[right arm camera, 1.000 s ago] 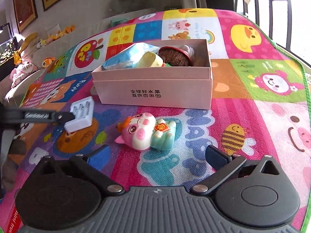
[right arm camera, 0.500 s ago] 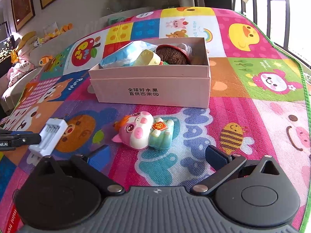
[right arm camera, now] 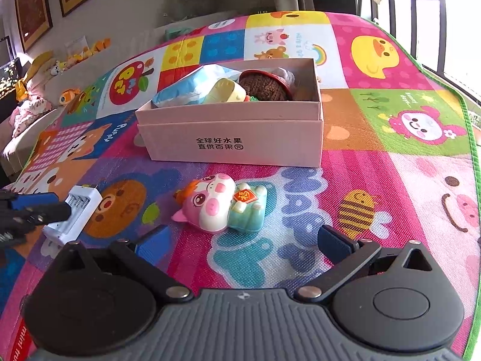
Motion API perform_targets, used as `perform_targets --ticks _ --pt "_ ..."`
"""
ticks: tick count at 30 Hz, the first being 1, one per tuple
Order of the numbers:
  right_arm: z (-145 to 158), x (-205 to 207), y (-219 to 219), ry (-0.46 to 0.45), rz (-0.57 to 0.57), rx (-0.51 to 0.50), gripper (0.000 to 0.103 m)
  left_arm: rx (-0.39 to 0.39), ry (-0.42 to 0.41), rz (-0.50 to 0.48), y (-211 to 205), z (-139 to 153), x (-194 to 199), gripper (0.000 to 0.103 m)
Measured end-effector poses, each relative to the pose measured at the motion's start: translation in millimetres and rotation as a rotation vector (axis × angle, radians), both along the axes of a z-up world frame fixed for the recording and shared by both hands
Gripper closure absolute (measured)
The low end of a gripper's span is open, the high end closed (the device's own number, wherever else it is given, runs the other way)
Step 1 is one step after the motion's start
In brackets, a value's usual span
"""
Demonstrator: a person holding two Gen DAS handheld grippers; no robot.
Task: Organize objects
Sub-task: 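Grasp the white battery charger with the left gripper and lift it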
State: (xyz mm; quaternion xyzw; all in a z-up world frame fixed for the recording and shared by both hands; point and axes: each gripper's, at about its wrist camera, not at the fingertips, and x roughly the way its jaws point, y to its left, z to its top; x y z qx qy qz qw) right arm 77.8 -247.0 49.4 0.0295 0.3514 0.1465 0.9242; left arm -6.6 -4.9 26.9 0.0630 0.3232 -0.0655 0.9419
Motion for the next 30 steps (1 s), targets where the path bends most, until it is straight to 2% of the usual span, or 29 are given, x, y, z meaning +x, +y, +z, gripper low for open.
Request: perform_targets --ticks 2,3,6,10,16,20,23,25,26,28,30 --pt "0 0 0 0.000 -0.001 0.004 0.000 0.032 0.011 0.029 1 -7 2 0.063" --pt "0 0 0 0.000 -0.001 0.005 0.000 0.019 0.012 0.036 4 -9 2 0.060" --pt "0 0 0 0.000 -0.002 0.006 0.000 -0.055 0.024 0.045 15 -10 5 0.060" --pt "0 0 -1 0.000 -0.002 0.006 0.000 -0.229 0.096 0.059 34 -10 17 0.062" --pt "0 -1 0 0.001 -0.002 0.006 0.000 -0.397 0.145 0.077 47 -12 27 0.061" --pt "0 -1 0 0.001 -0.002 0.004 0.000 -0.364 0.138 0.060 40 -11 27 0.055" --pt "0 -1 0 0.002 -0.002 0.001 0.000 -0.338 0.143 0.046 32 -9 28 0.043" --pt "0 -1 0 0.002 -0.002 0.000 0.000 -0.343 0.154 0.036 29 -9 32 0.029" --pt "0 -1 0 0.002 -0.002 0.000 0.000 -0.339 0.158 0.028 26 -9 33 0.026" --pt "0 -1 0 0.002 -0.002 0.001 0.000 -0.296 0.156 0.009 18 -9 33 0.018" --pt "0 -1 0 0.002 -0.002 0.001 0.000 -0.230 0.143 -0.006 7 -10 31 0.016"
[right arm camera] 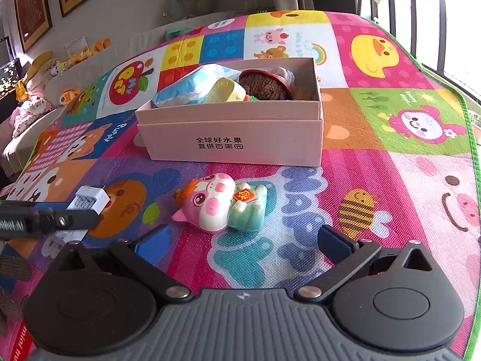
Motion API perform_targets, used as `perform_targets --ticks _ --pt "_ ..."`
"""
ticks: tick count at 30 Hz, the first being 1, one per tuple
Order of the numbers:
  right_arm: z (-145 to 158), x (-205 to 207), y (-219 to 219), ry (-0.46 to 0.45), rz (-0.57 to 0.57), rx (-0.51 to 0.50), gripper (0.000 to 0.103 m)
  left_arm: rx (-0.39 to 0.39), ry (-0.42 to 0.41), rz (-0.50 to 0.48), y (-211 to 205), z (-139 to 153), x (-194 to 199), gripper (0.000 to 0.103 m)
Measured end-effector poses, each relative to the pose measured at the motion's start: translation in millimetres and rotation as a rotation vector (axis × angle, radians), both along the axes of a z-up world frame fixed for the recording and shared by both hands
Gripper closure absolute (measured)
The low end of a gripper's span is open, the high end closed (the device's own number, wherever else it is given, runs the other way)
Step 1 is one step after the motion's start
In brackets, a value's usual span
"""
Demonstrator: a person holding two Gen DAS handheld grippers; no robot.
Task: Organize objects
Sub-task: 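Grasp the white battery charger with the left gripper and lift it, then hold the charger raised in the left gripper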
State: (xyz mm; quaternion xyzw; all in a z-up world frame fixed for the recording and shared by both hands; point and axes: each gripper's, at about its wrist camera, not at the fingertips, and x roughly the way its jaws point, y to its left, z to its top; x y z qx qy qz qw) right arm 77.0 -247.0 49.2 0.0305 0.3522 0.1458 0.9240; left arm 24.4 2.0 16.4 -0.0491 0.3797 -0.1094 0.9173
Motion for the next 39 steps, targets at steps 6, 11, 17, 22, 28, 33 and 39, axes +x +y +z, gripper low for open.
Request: perform_targets --ticks 6,11,17,22,28,33,39 --pt "0 0 -1 -0.001 0.000 0.009 0.000 0.069 -0.044 0.005 -9 -4 -6 0.020" --pt "0 1 -2 -0.001 0.000 0.014 0.000 0.098 -0.056 0.032 -10 -4 -8 0.029" --pt "0 0 -1 0.000 0.000 0.009 0.000 0.094 -0.071 0.063 -1 -4 -12 0.049" --pt "0 0 0 0.000 -0.001 0.000 0.000 0.097 -0.078 0.067 -1 -4 -13 0.049" --pt "0 0 3 0.001 -0.002 -0.019 0.000 0.087 -0.087 0.069 0 -6 -14 0.049" --pt "1 2 14 -0.004 0.004 -0.086 0.000 0.065 -0.103 0.069 4 -7 -17 0.049" --pt "11 11 28 -0.026 0.005 -0.110 0.005 0.017 -0.113 0.074 11 -8 -19 0.049"
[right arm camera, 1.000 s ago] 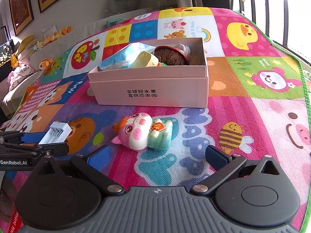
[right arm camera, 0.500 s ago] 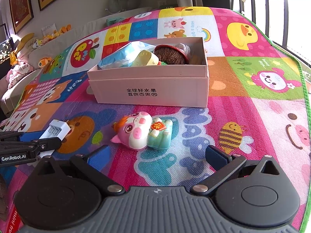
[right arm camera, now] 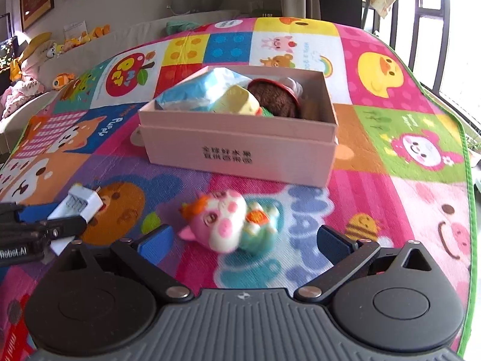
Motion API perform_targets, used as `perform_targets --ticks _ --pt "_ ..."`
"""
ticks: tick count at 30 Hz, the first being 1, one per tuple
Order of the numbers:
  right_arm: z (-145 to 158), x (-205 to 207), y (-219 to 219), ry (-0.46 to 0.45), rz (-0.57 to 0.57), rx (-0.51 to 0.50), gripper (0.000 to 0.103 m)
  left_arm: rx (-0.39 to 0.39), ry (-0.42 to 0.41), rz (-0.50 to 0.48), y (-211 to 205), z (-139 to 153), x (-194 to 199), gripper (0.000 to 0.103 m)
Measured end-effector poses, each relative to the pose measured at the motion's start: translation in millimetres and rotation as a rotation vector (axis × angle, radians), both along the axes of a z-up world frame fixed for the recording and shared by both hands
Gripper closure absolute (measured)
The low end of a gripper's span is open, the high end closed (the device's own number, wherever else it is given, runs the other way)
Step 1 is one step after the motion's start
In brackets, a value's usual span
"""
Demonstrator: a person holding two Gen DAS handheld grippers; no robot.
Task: Organize objects
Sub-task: 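Hold the charger raised in the left gripper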
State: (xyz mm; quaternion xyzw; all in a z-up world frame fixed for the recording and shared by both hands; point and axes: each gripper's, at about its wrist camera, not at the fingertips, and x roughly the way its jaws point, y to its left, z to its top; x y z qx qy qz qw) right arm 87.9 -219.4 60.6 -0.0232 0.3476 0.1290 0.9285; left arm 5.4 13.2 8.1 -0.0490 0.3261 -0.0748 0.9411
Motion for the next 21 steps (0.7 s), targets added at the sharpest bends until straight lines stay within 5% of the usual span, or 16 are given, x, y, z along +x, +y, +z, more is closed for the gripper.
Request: perform_targets --ticks 3,6,21 --pt "3 6 10 0.013 0.019 -0.025 0.013 0.002 -0.005 -0.001 0 0 -1 0.049" --pt "3 8 20 0.030 0.035 -0.054 0.033 -0.001 -0.009 0.000 0 -1 -1 0.049" --pt "43 -56 6 -0.012 0.116 -0.073 0.035 -0.029 -0.012 0.002 3 -2 -2 0.049"
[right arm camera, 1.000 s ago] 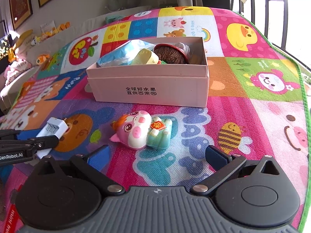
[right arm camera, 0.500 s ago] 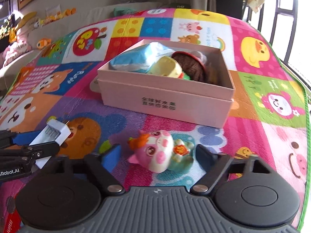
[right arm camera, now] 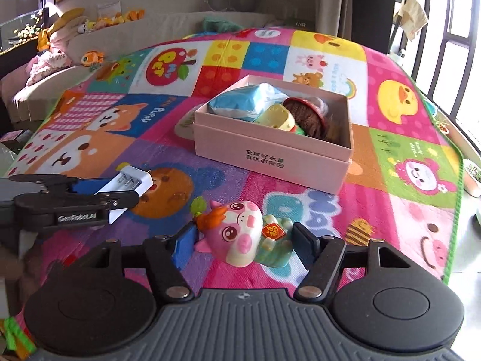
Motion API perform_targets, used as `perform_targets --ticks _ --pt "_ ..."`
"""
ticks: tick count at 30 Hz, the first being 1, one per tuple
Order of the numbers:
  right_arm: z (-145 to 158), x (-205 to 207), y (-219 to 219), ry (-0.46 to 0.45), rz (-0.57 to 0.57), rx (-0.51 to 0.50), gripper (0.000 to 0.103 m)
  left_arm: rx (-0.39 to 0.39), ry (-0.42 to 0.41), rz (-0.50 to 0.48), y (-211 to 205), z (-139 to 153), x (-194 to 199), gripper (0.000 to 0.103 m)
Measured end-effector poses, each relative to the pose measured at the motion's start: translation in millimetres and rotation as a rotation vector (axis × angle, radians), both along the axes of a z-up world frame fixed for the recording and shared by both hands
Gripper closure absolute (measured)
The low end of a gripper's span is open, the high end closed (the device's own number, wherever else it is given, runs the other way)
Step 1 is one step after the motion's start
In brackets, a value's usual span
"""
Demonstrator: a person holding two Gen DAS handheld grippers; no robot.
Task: Organize objects
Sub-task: 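Hold the charger raised in the left gripper, then grasp the pink pig figurine with right gripper while left carries charger toward box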
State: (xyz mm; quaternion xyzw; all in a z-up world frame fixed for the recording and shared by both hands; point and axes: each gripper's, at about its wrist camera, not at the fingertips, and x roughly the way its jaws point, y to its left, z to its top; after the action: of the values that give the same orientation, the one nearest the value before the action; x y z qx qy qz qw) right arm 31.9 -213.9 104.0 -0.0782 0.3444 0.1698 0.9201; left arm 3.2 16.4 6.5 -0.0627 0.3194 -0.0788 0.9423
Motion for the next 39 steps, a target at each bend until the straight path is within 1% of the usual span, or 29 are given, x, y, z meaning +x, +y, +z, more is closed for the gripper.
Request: perform_targets --ticks 3,6,10,12,14,16,19,21,23,24,26,28,30,32,34,36,37,39 --pt "12 -11 -14 -0.034 -0.013 0.027 0.035 -0.010 -0.002 -0.001 1 0 -1 0.049" --pt "26 -21 -30 -0.091 -0.032 0.054 0.035 -0.039 -0.006 0.000 7 0 -3 0.050" --pt "35 -29 -50 -0.151 -0.052 0.102 0.035 -0.040 0.001 0.013 9 7 -5 0.050" --pt "36 -31 -57 -0.169 -0.057 0.123 0.035 -0.068 -0.025 0.000 8 23 -3 0.050" --pt "33 -30 -63 -0.180 -0.056 0.142 0.035 -0.084 -0.081 -0.025 1 49 4 0.050" --pt "29 -30 -65 -0.190 -0.060 0.153 0.035 -0.093 -0.137 -0.070 -13 76 17 0.050" --pt "22 -30 -67 -0.196 -0.063 0.167 0.035 -0.135 -0.179 -0.125 -44 107 49 0.050" --pt "18 -31 -70 -0.194 -0.068 0.185 0.035 -0.155 -0.195 -0.145 -71 116 77 0.050" --pt "14 -30 -75 -0.188 -0.077 0.203 0.035 -0.170 -0.178 -0.152 -99 113 106 0.050" --pt "13 -29 -77 -0.186 -0.084 0.209 0.035 -0.187 -0.152 -0.151 -111 106 120 0.050" --pt "10 -28 -83 -0.180 -0.098 0.215 0.035 -0.218 -0.095 -0.143 -131 87 143 0.050" --pt "7 -27 -89 -0.170 -0.114 0.215 0.035 -0.211 -0.059 -0.115 -142 67 155 0.050" --pt "4 -25 -95 -0.160 -0.132 0.205 0.035 -0.219 -0.053 -0.093 -140 57 154 0.054" --pt "1 -23 -101 -0.148 -0.148 0.198 0.035 -0.240 -0.085 -0.112 -131 62 142 0.054" --pt "-3 -18 -104 -0.127 -0.162 0.200 0.035 -0.248 -0.142 -0.131 -118 75 127 0.054" --pt "-5 -12 -104 -0.109 -0.177 0.199 0.035 -0.272 -0.216 -0.136 -94 85 109 0.053" --pt "-5 -10 -104 -0.104 -0.178 0.198 0.035 -0.272 -0.244 -0.128 -80 87 101 0.053" --pt "-3 -5 -100 -0.096 -0.165 0.196 0.035 -0.242 -0.273 -0.086 -53 83 87 0.053"
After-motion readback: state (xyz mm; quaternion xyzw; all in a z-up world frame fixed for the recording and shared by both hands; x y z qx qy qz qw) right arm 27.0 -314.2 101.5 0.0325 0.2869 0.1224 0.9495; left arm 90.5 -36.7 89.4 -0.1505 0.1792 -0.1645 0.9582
